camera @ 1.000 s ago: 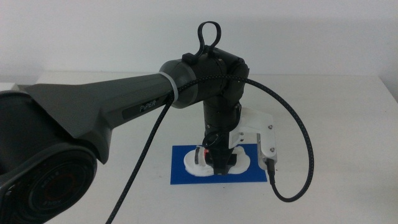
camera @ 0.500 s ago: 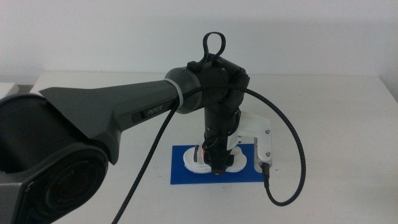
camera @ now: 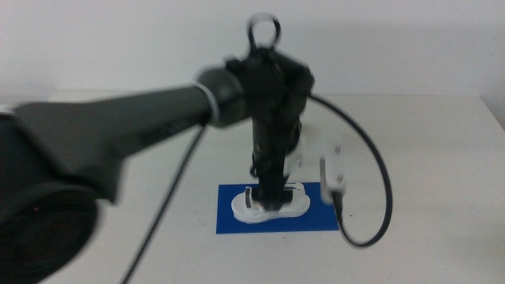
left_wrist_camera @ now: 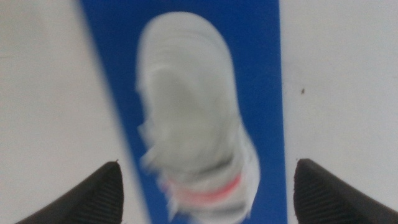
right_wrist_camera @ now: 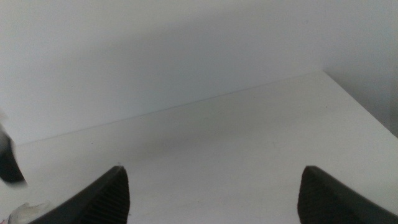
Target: Use one arm to grab the shoe from the table and place it on the mat.
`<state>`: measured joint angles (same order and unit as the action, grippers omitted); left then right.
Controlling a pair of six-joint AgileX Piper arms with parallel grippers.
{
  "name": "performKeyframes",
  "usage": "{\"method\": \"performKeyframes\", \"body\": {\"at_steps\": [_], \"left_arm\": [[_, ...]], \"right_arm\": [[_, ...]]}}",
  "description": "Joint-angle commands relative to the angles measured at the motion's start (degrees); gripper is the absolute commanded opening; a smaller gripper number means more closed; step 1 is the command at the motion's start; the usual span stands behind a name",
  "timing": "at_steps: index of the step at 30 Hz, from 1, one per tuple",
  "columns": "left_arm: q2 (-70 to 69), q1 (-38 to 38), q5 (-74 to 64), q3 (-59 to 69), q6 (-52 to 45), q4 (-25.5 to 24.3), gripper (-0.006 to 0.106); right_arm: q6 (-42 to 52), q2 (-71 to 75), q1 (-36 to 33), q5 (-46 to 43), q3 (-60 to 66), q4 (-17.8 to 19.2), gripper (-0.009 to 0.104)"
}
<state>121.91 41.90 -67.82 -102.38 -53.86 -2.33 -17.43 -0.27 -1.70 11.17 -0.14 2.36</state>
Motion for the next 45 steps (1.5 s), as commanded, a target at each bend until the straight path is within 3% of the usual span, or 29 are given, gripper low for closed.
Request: {"method": "performKeyframes", "body": {"at_steps": [1,8,16,19,27,34,36,39,45], "left_arm": [[-6.47,0.29,-0.74,-0.76,1.18,0.48,0.094],[-27.01,0.29,9.34,-0.54,12.83,4.47,0.094],[-48.54,-2.5,4.94,0.49,42.67,-9.62,0.094],[-54.89,-3.31,2.99,6.43,54.25,-14.82,0.094],[-67.65,-3.57,14.04,27.69,68.04,-23.29,0.094],[-76.19,-4.02,26.03,42.88,78.18,-26.7,0.094],[-78.49,-6.39,30.02,47.85,78.6,-25.07,0.094],[-83.01,-13.48,38.51,56.56,72.35,-18.73,0.094],[-93.42,-28.7,58.73,77.2,51.36,3.47,0.094]], "right_arm": [[0.2,0.27,-0.1,-0.53,0.14,0.4,0.079],[0.2,0.27,-0.1,-0.53,0.14,0.4,0.079],[0.2,0.27,-0.1,-0.53,0.14,0.4,0.079],[0.2,0.27,-0.1,-0.53,0.14,0.4,0.079],[0.2,0.27,-0.1,-0.53,0.14,0.4,0.079],[0.2,0.27,-0.1,-0.53,0.14,0.4,0.079],[0.2,0.27,-0.1,-0.53,0.14,0.4,0.079],[0.2,0.27,-0.1,-0.53,0.14,0.4,0.079],[0.2,0.27,-0.1,-0.53,0.14,0.4,0.079]]}}
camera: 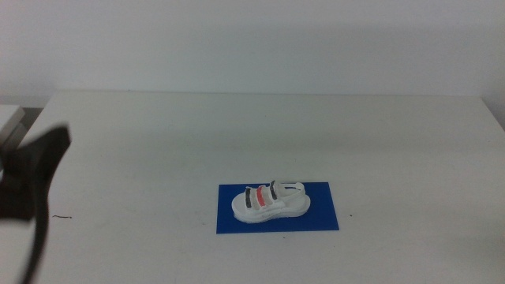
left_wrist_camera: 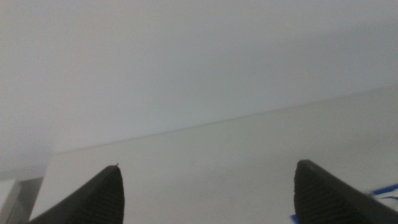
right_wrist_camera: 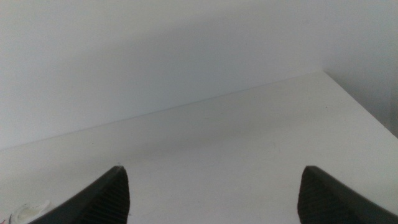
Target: Use one arm to grab the shoe from the table and place it on the mat.
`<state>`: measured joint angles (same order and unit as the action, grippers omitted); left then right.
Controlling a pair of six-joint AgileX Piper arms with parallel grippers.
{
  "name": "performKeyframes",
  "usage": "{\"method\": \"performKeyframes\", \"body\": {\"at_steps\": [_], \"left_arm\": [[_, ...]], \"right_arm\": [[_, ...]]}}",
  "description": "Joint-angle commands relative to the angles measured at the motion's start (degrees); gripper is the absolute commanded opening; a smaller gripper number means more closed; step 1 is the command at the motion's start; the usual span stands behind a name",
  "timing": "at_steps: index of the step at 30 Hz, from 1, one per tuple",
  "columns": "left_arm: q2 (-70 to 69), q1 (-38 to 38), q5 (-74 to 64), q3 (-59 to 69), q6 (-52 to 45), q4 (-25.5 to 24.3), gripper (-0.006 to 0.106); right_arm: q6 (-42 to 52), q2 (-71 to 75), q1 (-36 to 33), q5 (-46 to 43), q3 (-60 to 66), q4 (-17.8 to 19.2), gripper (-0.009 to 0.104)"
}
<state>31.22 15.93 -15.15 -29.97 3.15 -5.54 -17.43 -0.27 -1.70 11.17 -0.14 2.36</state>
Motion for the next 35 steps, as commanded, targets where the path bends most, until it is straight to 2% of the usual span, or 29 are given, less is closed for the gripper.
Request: {"method": "performKeyframes", "body": {"at_steps": [1,6,11,19,35], "left_arm": [[-5.63,-3.88,8.36,8.34,-6.07,7.58,0.094],[-19.01,-6.73,9.32,20.9,0.25,7.47,0.094],[-31.22,-8.8,3.91,27.46,1.22,7.47,0.094],[-31.22,-9.04,8.65,29.97,1.22,7.27,0.094],[-31.22,-9.04,8.12,29.97,1.22,6.47,0.094]], "right_arm": [[0.2,0.27,-0.1,-0.53,0.14,0.4,0.079],[0.2,0.27,-0.1,-0.53,0.14,0.4,0.079],[0.2,0.27,-0.1,-0.53,0.14,0.4,0.079],[0.2,0.27,-0.1,-0.54,0.14,0.42,0.079],[0.2,0.27,-0.1,-0.54,0.14,0.42,0.079]]}}
